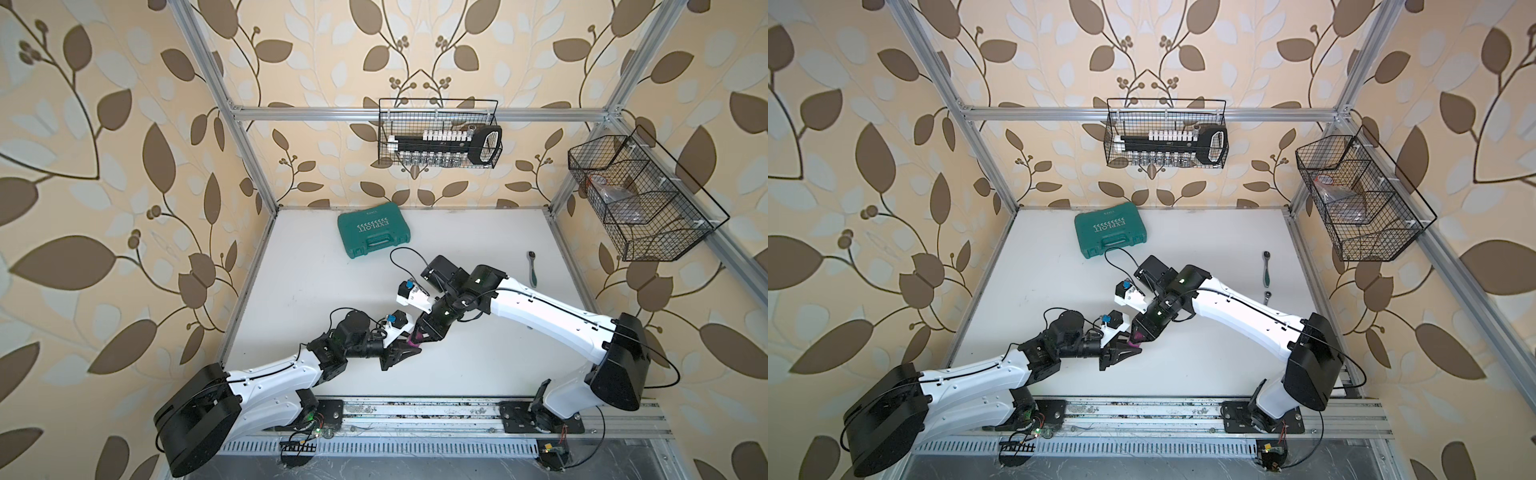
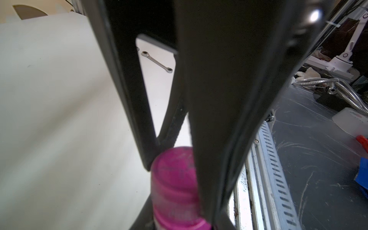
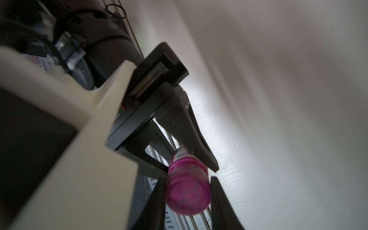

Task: Close the paint jar lid
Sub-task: Close the lid on the paint jar.

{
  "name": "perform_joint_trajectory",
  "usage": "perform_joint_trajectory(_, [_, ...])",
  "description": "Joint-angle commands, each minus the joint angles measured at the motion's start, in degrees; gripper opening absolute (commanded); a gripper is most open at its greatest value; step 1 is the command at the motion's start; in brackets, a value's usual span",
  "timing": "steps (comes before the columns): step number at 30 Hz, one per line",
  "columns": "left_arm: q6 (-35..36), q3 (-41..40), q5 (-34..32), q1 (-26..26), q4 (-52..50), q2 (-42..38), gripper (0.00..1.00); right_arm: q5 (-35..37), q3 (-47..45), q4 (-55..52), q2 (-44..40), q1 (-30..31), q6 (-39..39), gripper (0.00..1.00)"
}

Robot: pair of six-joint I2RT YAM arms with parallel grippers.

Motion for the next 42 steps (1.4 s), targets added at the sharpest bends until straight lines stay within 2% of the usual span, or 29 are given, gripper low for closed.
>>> perform_joint_trajectory(1, [0.5,3.8,0.5,-0.5,7.7,0.4,0.11,-5.3,2.1,-0.5,2.8,3.5,-4.4,0.27])
perform_joint_trajectory(13, [0.5,4.2,1.2,-0.5,7.2,0.4,0.10,-7.3,1.7,-0.8,4.1,4.4,-6.5,0.26])
perform_joint_trajectory(16, [0.9,3.6,-0.7,-0.6,7.9,-0.4,0.10,-7.1,1.4,0.4,4.0,4.5,-3.0,0.25])
perform_joint_trajectory(21, [1.2,1.9,-5.3,-0.5,9.6,-2.2,0.10,-7.8,-1.4,7.1,2.7,4.4,7.5,0.28])
perform_joint_trajectory(26, [1.7,1.4,-7.3,-0.7,10.0,-2.6,0.09,-7.9,-1.5,8.3,4.4,4.5,13.9,0.29])
perform_joint_trajectory(35, [2.3,1.1,-8.0,-1.1,10.0,-2.7,0.09,-9.1,-0.2,7.4,7.7,4.4,17.1,0.32])
perform_joint_trajectory(42, [2.0,1.2,-7.7,-1.2,9.7,-2.2,0.09,-8.9,0.2,6.6,5.9,2.6,16.4,0.40])
